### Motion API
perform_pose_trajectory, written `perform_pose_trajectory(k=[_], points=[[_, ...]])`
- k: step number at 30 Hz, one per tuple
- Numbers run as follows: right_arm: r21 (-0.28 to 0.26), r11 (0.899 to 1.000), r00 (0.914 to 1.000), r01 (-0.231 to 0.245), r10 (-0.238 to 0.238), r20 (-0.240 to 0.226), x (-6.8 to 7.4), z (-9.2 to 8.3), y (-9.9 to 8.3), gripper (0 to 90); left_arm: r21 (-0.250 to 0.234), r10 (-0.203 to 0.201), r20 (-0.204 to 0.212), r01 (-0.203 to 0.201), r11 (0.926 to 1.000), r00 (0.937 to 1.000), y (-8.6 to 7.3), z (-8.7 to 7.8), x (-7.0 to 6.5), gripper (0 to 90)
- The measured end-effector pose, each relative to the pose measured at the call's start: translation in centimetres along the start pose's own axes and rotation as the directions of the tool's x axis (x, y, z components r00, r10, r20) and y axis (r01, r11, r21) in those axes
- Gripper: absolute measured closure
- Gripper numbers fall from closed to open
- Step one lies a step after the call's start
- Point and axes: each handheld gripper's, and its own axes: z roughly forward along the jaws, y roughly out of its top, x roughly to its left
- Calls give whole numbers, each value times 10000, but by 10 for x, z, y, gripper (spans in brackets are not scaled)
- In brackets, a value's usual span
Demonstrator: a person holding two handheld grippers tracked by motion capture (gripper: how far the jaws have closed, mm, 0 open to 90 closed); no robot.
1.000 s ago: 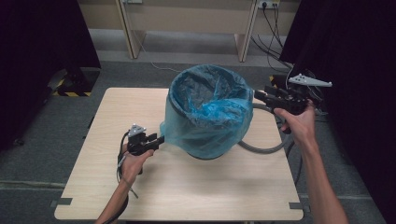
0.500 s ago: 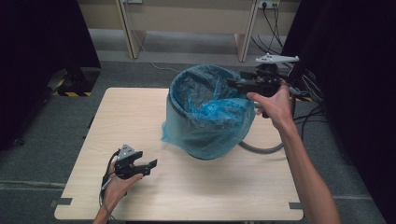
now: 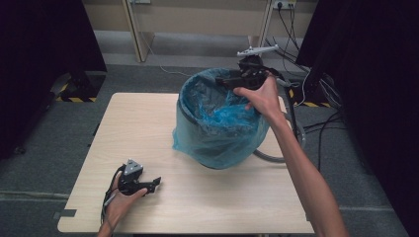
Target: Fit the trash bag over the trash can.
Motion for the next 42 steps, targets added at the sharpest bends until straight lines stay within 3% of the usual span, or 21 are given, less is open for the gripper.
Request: perform_pose_trajectory(k=[6,12,15,19,25,26,27,30,35,39,42], points=[[1011,9947,9985,171,-222,496,-2,29,-1,354,105,226,-236,-223,9997,9995,0,0,1,152],[2053,9785,9930,-208,-37,1183,-19,54,-10,358,67,92,-185,-91,9999,9998,-1,-1,4,152],[2331,9716,9919,-411,115,1268,-27,64,-15,362,57,37,-190,-36,10000,9998,-1,-1,4,152],[2948,9544,9890,-474,35,1476,-32,77,-22,368,88,130,-248,-128,9999,9996,-1,-1,4,151],[4026,9150,9911,-274,-277,1305,-32,91,-26,370,130,245,-301,-241,9996,9992,-1,-1,3,151],[4027,9149,9916,-270,-265,1269,-31,91,-26,369,130,247,-300,-243,9996,9992,-1,-1,3,151],[3870,9218,9925,-240,-244,1196,-31,89,-25,369,130,248,-298,-244,9996,9992,-1,-1,3,151],[2995,9532,9967,-410,180,790,-31,78,-19,368,128,248,-297,-245,9996,9992,-1,-1,3,151],[1646,9859,9991,-317,264,339,-27,49,-3,353,165,342,-364,-336,9993,9988,-1,-1,2,151],[966,9948,9993,-313,332,-179,-17,27,7,350,197,404,-418,-396,9990,9983,0,0,1,151],[892,9958,9993,-186,215,-317,-6,23,9,342,230,449,-450,-439,9988,9980,0,0,1,151]])
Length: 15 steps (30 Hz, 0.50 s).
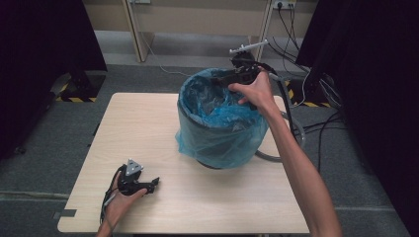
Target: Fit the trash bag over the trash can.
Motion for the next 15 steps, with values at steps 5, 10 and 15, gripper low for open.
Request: perform_pose_trajectory(k=[5,10,15], points=[[327,9993,9998,162,-165,64,15,22,1,334,-31,-44,32,44,10000,10000,0,0,1,151],[1101,9937,9982,214,-274,527,20,57,2,330,-54,-104,76,104,9999,9999,0,0,1,151],[2061,9776,9898,421,-689,1248,14,85,-3,330,-53,-104,75,104,9999,9999,0,0,1,151]])
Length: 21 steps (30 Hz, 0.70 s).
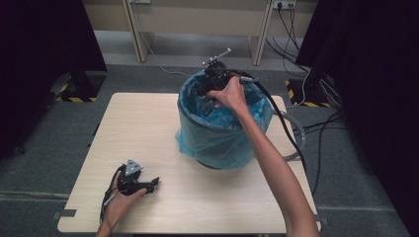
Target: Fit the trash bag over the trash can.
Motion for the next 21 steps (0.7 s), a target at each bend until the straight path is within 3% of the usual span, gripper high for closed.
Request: perform_pose_trajectory(k=[5,9,15,21], points=[[779,9965,9992,317,-336,234,-1,11,-3,338,8,16,-19,-16,10000,10000,0,0,0,151],[891,9952,9990,395,-414,195,-1,11,-4,338,8,32,-47,-32,10000,10000,0,0,0,151],[-388,9991,9982,-169,146,-580,-5,-15,3,338,10,39,-56,-39,10000,10000,0,0,0,150],[-1603,9853,9944,-590,439,-958,-17,-54,6,337,22,57,-74,-57,10000,10000,0,0,-1,151]])
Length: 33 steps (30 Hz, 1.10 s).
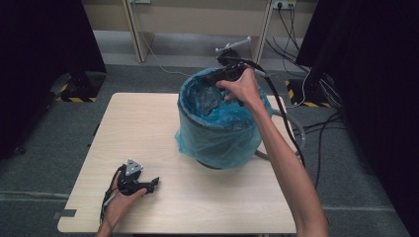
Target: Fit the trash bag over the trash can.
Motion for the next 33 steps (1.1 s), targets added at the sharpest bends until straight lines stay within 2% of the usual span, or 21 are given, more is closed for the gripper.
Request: perform_pose_trajectory(k=[7,10,17,22,26,29,33], points=[[-852,9963,9999,-105,104,-14,-16,-45,-2,338,18,18,-7,-18,10000,10000,0,0,0,150],[-1045,9945,9999,-122,118,-36,-20,-61,-6,338,25,25,-18,-25,10000,10000,0,0,0,150],[-1251,9921,9999,2,-16,-107,-22,-92,-34,339,30,30,-22,-30,10000,10000,0,0,0,150],[-1061,9940,9996,268,-265,41,-17,-110,-66,339,26,48,-53,-48,10000,10000,0,0,-1,150],[-1156,9924,9987,423,-387,334,-16,-122,-86,339,26,56,-62,-56,10000,10000,0,0,-1,150],[-1356,9901,9992,355,-324,244,-14,-127,-95,339,26,50,-59,-50,10000,10000,0,0,-1,150],[-1456,9878,9985,552,-553,39,-5,-129,-100,338,24,50,-63,-49,10000,10000,0,0,-1,150]])
